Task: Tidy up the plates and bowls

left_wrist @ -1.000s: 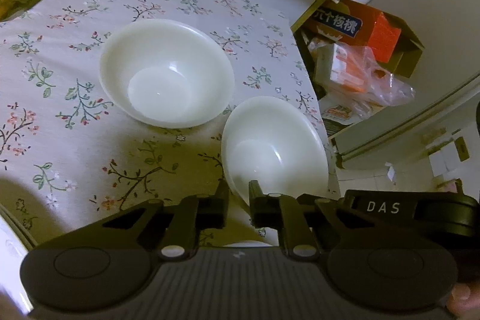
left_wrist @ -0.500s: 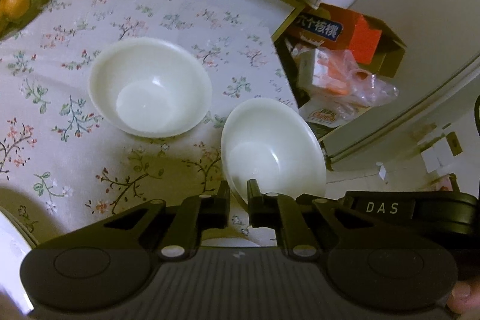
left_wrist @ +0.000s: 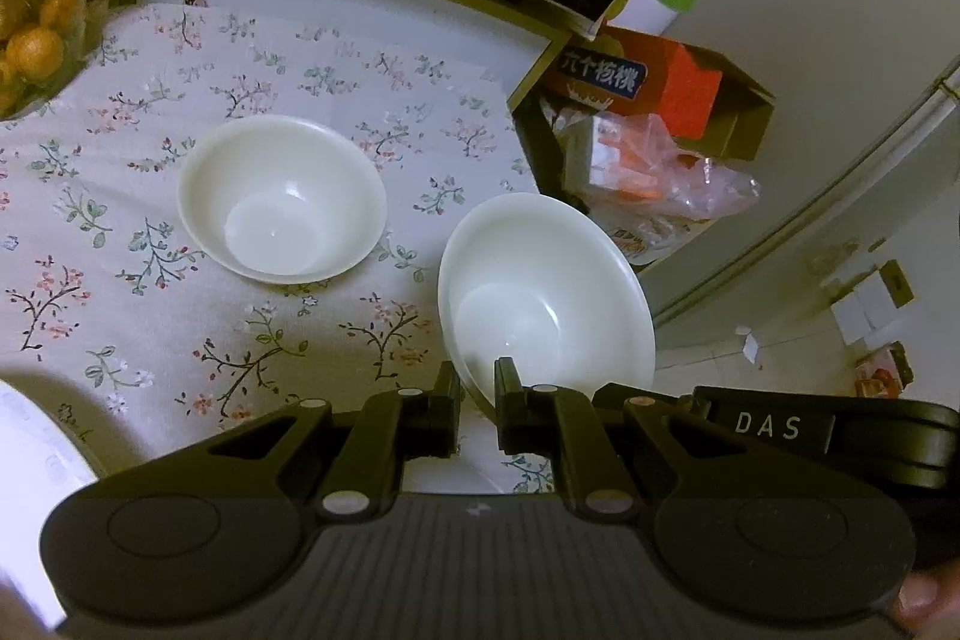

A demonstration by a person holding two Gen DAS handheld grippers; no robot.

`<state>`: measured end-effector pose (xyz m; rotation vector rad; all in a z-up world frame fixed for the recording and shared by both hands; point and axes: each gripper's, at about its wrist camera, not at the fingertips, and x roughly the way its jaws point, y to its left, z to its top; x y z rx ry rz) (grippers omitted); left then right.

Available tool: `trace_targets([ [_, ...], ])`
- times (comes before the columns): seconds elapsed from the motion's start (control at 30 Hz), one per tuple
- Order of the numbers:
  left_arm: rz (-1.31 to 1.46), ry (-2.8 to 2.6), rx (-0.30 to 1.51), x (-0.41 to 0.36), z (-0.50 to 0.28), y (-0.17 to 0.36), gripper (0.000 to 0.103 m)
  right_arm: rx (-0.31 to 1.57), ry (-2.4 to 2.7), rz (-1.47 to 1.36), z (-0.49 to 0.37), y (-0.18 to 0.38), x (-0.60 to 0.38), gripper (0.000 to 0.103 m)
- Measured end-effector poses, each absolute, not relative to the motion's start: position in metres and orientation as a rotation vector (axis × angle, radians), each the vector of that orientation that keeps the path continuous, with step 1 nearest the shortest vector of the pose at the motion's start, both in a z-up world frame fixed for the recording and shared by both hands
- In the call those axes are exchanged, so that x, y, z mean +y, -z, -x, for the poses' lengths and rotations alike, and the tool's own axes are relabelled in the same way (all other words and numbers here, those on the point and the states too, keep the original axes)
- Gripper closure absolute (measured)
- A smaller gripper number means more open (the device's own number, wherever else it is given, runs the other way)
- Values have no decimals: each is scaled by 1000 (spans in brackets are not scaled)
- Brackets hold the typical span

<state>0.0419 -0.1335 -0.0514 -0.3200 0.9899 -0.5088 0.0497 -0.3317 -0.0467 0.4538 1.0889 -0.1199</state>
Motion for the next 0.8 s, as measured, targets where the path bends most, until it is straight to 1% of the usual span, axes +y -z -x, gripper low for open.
trace_targets([
  [0.8,269,458,912,-108,-15,23,93,1010,-6,-395,-32,21,-311,88],
])
